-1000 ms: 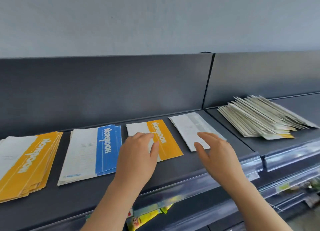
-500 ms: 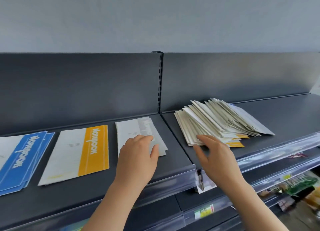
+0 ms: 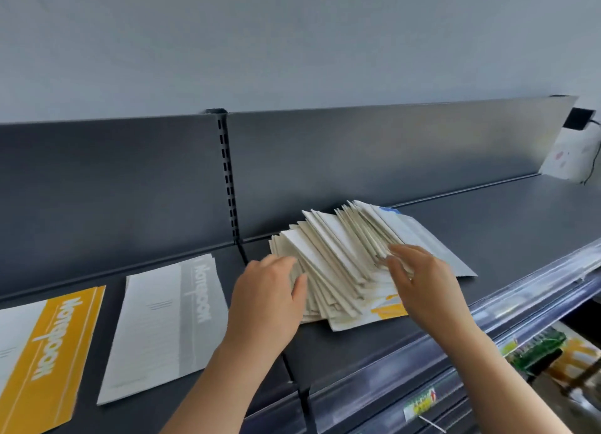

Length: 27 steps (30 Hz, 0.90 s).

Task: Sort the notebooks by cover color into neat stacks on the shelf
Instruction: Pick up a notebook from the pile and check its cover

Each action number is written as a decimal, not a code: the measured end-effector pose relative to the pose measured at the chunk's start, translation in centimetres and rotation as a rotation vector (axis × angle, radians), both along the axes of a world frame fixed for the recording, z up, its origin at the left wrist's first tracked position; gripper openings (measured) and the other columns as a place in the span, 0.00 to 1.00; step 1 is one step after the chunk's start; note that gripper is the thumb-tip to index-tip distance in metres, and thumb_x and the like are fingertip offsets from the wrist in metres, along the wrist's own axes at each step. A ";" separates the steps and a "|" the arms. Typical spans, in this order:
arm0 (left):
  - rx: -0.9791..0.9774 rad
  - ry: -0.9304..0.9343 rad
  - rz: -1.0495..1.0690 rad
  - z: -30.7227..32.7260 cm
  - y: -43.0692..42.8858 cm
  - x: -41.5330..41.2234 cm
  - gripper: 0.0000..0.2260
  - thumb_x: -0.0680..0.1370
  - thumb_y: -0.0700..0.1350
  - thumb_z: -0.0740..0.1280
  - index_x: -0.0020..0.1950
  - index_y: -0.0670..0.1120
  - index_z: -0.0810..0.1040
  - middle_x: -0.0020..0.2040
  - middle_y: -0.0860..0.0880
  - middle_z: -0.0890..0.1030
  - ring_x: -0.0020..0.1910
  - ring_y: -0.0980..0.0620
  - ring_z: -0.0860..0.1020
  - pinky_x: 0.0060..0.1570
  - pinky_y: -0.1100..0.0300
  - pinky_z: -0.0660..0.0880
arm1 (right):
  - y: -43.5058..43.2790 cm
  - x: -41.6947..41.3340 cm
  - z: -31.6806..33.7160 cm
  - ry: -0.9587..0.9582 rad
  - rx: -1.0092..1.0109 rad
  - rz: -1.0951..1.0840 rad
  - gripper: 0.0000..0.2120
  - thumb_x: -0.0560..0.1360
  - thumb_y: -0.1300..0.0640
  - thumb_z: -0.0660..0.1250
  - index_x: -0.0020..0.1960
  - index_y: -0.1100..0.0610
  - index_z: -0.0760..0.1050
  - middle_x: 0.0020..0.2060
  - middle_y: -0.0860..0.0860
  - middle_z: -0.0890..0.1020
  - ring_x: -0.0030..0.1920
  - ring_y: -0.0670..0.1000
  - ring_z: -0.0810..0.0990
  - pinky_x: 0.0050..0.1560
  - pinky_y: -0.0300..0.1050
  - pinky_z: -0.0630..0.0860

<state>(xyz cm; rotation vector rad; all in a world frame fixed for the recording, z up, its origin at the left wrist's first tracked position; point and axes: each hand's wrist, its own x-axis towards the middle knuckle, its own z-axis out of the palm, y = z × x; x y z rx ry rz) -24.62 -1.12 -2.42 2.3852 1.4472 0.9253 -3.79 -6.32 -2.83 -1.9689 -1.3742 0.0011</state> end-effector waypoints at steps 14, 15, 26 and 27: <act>-0.068 -0.105 0.092 -0.6 2.7 15.8 0.15 0.78 0.54 0.60 0.42 0.46 0.79 0.38 0.52 0.78 0.42 0.51 0.75 0.40 0.55 0.75 | 5.2 16.5 -3.0 0.035 -0.285 0.179 0.09 0.77 0.60 0.57 0.49 0.59 0.76 0.48 0.54 0.81 0.50 0.56 0.76 0.50 0.51 0.73; -0.092 -0.102 0.109 -0.6 2.8 16.6 0.15 0.78 0.56 0.60 0.43 0.47 0.79 0.38 0.53 0.77 0.43 0.52 0.75 0.40 0.57 0.74 | 5.2 16.8 -3.0 0.029 -0.263 0.235 0.10 0.77 0.60 0.58 0.50 0.59 0.77 0.50 0.52 0.81 0.52 0.55 0.76 0.52 0.49 0.72; -0.184 -0.205 0.368 -0.1 2.7 20.5 0.11 0.77 0.46 0.64 0.36 0.46 0.72 0.32 0.53 0.75 0.29 0.54 0.73 0.26 0.62 0.64 | 5.7 19.3 -2.9 0.095 -0.204 0.382 0.10 0.79 0.61 0.55 0.49 0.60 0.75 0.44 0.54 0.79 0.46 0.56 0.74 0.44 0.47 0.72; -0.167 -0.209 0.402 0.1 2.5 20.5 0.12 0.77 0.45 0.64 0.34 0.46 0.70 0.31 0.53 0.74 0.28 0.54 0.71 0.25 0.63 0.62 | 5.8 19.7 -3.0 0.092 -0.227 0.360 0.10 0.78 0.61 0.54 0.46 0.61 0.73 0.40 0.55 0.78 0.43 0.57 0.72 0.40 0.47 0.70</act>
